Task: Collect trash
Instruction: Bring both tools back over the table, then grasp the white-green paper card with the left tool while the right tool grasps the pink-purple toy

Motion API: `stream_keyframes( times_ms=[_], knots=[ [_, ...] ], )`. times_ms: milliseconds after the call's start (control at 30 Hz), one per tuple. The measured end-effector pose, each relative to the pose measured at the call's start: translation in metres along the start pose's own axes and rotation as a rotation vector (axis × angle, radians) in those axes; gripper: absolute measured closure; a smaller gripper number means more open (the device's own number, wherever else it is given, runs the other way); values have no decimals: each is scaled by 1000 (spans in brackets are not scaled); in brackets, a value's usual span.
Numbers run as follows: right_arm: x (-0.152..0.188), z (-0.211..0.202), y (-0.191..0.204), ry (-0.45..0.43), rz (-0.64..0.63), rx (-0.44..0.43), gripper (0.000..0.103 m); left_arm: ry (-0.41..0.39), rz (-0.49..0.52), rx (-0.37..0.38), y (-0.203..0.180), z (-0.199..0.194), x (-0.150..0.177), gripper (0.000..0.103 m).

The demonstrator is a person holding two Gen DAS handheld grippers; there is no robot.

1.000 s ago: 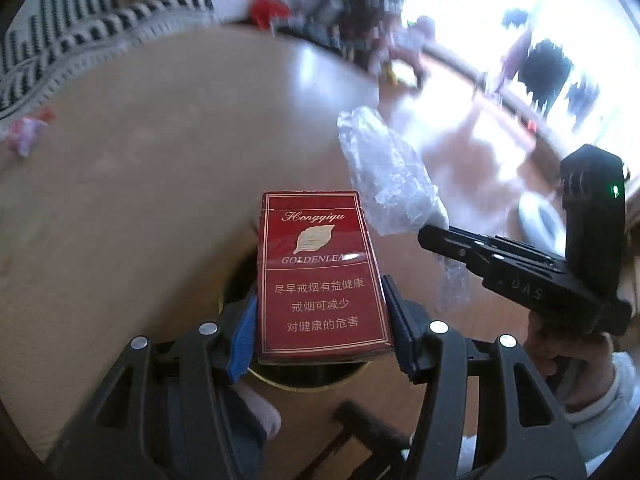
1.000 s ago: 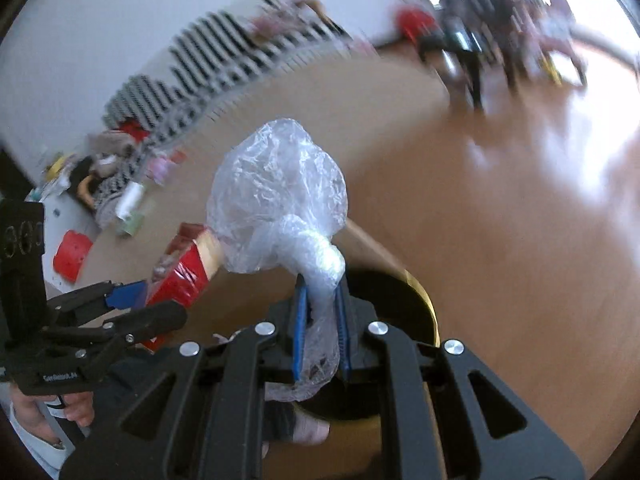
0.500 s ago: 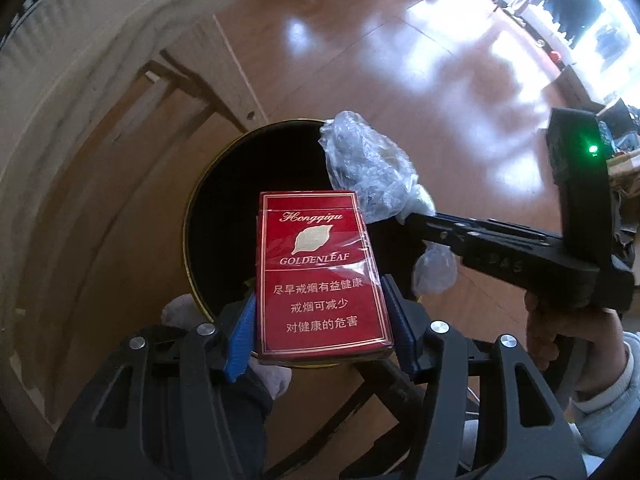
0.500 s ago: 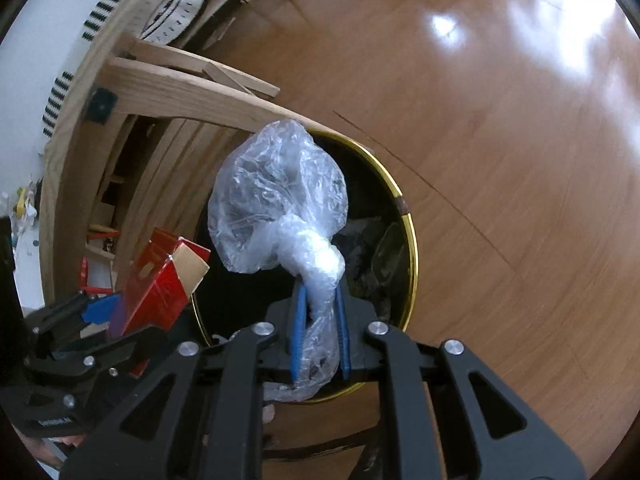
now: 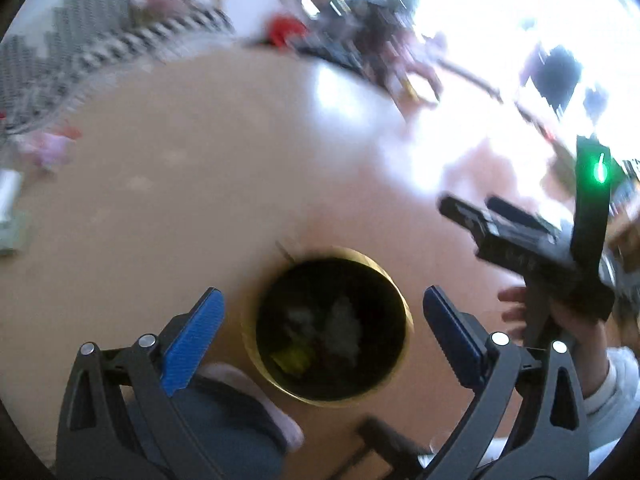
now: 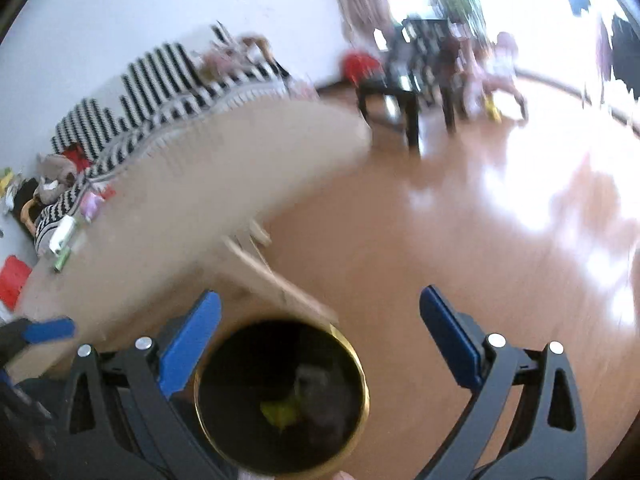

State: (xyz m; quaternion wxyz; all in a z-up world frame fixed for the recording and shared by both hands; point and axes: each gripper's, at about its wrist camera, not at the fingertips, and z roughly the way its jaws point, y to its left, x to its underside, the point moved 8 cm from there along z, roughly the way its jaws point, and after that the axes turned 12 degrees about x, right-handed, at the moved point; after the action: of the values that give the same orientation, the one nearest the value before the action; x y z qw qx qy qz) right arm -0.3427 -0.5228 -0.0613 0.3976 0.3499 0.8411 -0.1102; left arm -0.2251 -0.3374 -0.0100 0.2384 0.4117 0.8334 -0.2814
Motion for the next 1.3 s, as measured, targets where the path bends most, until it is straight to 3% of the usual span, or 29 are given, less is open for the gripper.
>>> stream_keyframes(
  times_ms=[100,267,400,533,700,767,1033,1300],
  knots=[
    [-26,-8,60,-62,-119,-45,7,-87,-62,-182,71,-47,-15,6],
    [-59,-13,176,-118,-277,-161,7,-129,-293,-444,209,-90,-6,6],
    [-75,3,258,-76,-327,-241,7,-138,-541,-555,302,-98,7,6],
    [-90,27,310,9,-310,-275,7,-137,-684,-546,349,-88,9,6],
    [-114,73,369,55,-215,-269,7,-92,-646,-565,385,-54,-22,6],
    [-123,83,394,66,-209,-276,7,-70,-638,-615,406,-46,-30,6],
    [-109,144,504,143,-387,-285,7,-70,-582,-602,429,-80,-4,6],
    [-82,169,533,161,-545,-272,7,-73,-604,-569,447,-117,24,6]
  ],
)
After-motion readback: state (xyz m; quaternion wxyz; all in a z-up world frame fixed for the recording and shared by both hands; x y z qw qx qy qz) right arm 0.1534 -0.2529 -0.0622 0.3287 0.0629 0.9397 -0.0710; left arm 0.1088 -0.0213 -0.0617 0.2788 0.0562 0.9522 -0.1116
